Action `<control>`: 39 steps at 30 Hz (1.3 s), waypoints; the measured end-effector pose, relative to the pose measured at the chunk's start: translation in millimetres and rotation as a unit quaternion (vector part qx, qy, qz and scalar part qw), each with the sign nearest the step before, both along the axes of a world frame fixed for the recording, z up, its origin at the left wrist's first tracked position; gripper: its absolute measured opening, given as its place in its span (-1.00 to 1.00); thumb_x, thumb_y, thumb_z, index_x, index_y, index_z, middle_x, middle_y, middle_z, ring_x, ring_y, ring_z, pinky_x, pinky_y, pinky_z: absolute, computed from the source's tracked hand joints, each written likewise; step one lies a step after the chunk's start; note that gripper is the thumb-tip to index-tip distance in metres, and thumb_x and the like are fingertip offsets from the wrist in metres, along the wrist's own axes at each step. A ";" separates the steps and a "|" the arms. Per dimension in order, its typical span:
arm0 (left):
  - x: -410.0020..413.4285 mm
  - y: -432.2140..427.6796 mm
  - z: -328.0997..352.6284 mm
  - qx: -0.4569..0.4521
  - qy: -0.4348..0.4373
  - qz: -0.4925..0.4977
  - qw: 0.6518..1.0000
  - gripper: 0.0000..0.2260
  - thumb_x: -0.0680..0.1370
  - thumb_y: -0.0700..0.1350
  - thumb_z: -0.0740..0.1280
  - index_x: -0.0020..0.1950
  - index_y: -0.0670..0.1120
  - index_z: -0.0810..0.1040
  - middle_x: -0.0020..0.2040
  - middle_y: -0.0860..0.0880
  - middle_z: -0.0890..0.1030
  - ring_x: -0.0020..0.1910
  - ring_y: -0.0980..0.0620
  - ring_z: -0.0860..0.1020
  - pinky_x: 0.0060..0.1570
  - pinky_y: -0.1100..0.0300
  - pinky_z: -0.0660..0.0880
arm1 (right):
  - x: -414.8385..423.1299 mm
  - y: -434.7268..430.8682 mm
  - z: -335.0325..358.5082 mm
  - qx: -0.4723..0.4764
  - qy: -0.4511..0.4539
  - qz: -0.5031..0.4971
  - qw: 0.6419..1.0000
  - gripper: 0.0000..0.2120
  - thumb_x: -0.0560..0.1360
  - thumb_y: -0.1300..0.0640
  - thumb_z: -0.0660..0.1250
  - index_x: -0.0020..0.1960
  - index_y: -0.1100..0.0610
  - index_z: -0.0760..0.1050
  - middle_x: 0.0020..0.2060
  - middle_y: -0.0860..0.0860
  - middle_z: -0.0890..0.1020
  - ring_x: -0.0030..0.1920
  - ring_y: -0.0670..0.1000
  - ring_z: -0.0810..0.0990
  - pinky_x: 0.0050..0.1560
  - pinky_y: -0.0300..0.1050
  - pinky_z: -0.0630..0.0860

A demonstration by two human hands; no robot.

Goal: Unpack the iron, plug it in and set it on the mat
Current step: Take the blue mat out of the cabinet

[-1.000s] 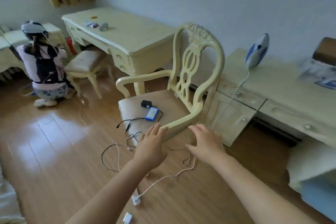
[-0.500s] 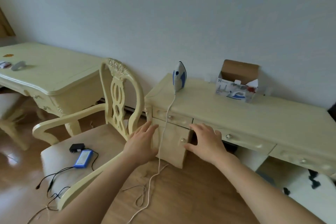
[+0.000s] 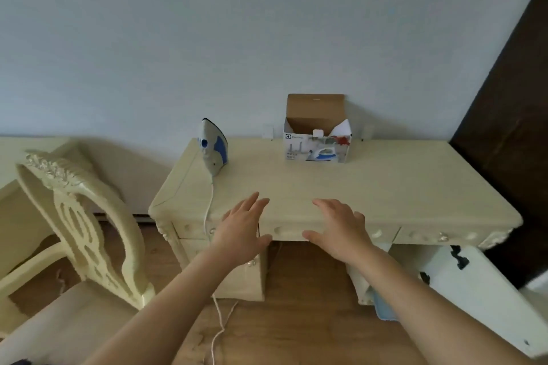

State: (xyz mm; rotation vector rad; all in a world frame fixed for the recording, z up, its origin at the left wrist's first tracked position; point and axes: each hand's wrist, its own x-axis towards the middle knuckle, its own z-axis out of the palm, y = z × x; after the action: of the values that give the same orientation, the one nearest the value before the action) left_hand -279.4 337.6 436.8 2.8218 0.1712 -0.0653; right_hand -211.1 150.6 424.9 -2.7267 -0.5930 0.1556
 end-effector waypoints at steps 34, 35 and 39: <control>246.5 -390.5 -286.2 -0.026 0.229 -0.233 0.945 -0.73 0.53 -0.14 0.22 0.23 -0.01 0.48 0.26 -0.03 0.53 0.24 -0.03 0.48 0.13 0.00 0.50 | 124.6 -407.6 -266.8 -0.060 0.212 -0.268 0.938 -0.48 0.49 -0.10 0.24 0.38 0.07 0.28 0.29 0.08 0.45 0.30 0.14 0.40 0.26 0.18 0.27; 249.8 -393.6 -300.8 -0.029 0.239 -0.227 0.944 -0.73 0.54 -0.14 0.21 0.23 -0.01 0.47 0.23 -0.05 0.54 0.21 -0.04 0.50 0.12 0.04 0.50 | 125.8 -409.4 -279.4 -0.057 0.217 -0.273 0.935 -0.46 0.49 -0.11 0.24 0.40 0.07 0.26 0.30 0.08 0.43 0.31 0.13 0.39 0.27 0.18 0.27; 260.5 -408.7 -364.0 -0.037 0.276 -0.218 0.935 -0.72 0.57 -0.11 0.18 0.27 -0.01 0.45 0.29 -0.04 0.50 0.24 -0.04 0.49 0.07 0.19 0.39 | 126.1 -416.2 -341.8 -0.053 0.249 -0.280 0.926 -0.43 0.49 -0.14 0.25 0.42 0.05 0.24 0.32 0.08 0.42 0.32 0.13 0.38 0.27 0.16 0.29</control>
State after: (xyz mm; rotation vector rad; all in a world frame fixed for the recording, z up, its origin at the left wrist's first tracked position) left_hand -18.9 -71.0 72.8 2.6342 -0.3324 -0.9406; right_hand -85.0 -265.7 83.2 -2.6711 0.3446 0.7155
